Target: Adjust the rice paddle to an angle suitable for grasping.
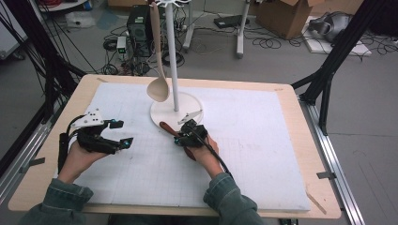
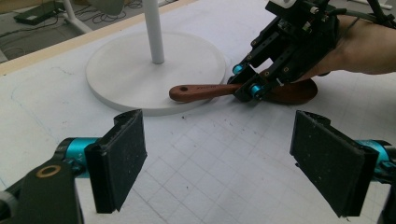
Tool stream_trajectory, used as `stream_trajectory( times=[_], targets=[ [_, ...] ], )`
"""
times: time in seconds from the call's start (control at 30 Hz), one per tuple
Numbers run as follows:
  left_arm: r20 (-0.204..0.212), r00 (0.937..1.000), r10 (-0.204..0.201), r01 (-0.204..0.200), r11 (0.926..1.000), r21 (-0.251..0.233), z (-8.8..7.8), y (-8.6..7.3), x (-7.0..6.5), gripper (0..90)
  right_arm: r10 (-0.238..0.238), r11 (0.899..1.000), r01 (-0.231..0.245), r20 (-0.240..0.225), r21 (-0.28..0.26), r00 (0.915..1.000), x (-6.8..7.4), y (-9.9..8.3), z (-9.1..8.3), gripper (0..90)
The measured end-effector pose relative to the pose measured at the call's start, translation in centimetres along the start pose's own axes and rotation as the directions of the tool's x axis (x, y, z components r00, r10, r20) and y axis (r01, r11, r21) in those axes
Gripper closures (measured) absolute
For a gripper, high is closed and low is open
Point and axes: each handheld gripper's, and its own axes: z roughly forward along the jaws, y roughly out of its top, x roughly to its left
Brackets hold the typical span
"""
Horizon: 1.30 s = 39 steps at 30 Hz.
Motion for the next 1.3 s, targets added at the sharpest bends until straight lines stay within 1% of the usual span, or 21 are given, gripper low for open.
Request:
stream_trajectory(
  times=[0.13,0.23,0.4,0.47,0.6,0.67,0.8,0.87,0.9,0.93,0.97,1.0,1.07,1.1,1.23,1.3],
  targets=[
    [0.002,1.0000,0.002,-0.002,1.0000,0.001,-0.02,0.00,0.02,18.7,0.005,1.000,-0.005,-0.013,0.004,0.9999,-0.03,-0.02,-0.13,73.8],
    [-0.001,1.0000,0.001,-0.001,1.0000,0.000,-0.03,-0.01,0.05,18.7,-0.006,1.000,0.006,-0.023,0.006,0.9997,0.04,-0.09,-0.20,74.5],
    [0.001,1.0000,0.000,0.001,1.0000,0.000,0.02,-0.01,0.01,18.6,-0.006,1.000,0.006,-0.042,0.005,0.9991,0.04,-0.23,-0.28,75.2],
    [0.002,1.0000,0.001,-0.001,1.0000,0.000,0.00,-0.01,0.05,18.7,-0.005,1.000,0.006,-0.049,0.014,0.9988,0.05,-0.28,-0.32,75.4],
    [0.000,1.0000,0.001,-0.001,1.0000,0.000,-0.02,-0.01,0.05,18.6,-0.025,1.000,0.026,-0.043,0.016,0.9988,0.16,-0.23,-0.23,75.5],
    [0.001,1.0000,0.000,0.000,1.0000,0.001,-0.01,-0.01,0.04,18.6,-0.034,0.999,0.035,-0.034,0.028,0.9988,0.27,-0.26,-0.06,75.5],
    [0.002,1.0000,0.002,-0.002,1.0000,0.002,0.04,0.00,0.00,18.6,-0.036,0.999,0.037,-0.027,0.033,0.9990,0.41,-0.20,-0.04,74.8],
    [0.002,1.0000,0.002,-0.002,1.0000,0.005,0.08,0.00,-0.02,18.6,-0.046,0.998,0.047,-0.026,0.037,0.9986,0.40,-0.16,-0.02,74.5],
    [0.004,1.0000,0.001,-0.001,1.0000,0.005,0.10,0.00,-0.03,18.6,-0.042,0.998,0.043,-0.023,0.044,0.9989,0.51,-0.12,-0.04,74.5],
    [0.003,1.0000,0.002,-0.002,1.0000,0.004,0.13,-0.01,-0.05,18.7,-0.056,0.997,0.057,-0.019,0.043,0.9982,0.53,-0.09,0.00,74.5],
    [0.003,1.0000,0.002,-0.002,1.0000,0.005,0.16,0.00,-0.06,18.6,-0.043,0.997,0.043,-0.015,0.057,0.9990,0.69,-0.08,-0.07,74.5],
    [0.003,1.0000,0.002,-0.002,1.0000,0.005,0.18,0.01,-0.09,18.7,-0.057,0.997,0.058,-0.016,0.048,0.9983,0.60,-0.06,0.00,74.5],
    [0.003,1.0000,0.003,-0.003,1.0000,0.004,0.17,0.02,-0.11,18.7,-0.065,0.997,0.066,-0.017,0.048,0.9978,0.56,-0.06,0.01,75.6],
    [0.003,1.0000,0.002,-0.002,1.0000,0.002,0.15,0.03,-0.12,18.6,-0.061,0.997,0.062,-0.016,0.049,0.9980,0.61,-0.06,-0.01,76.3],
    [0.003,1.0000,0.000,0.000,1.0000,-0.002,0.04,0.01,0.00,18.6,-0.078,0.996,0.079,-0.027,0.043,0.9966,0.50,-0.06,-0.11,77.4],
    [0.004,1.0000,-0.004,0.004,1.0000,-0.002,0.03,-0.05,0.09,18.7,-0.072,0.996,0.074,-0.042,0.041,0.9965,0.41,-0.11,-0.17,77.6]
  ],
)
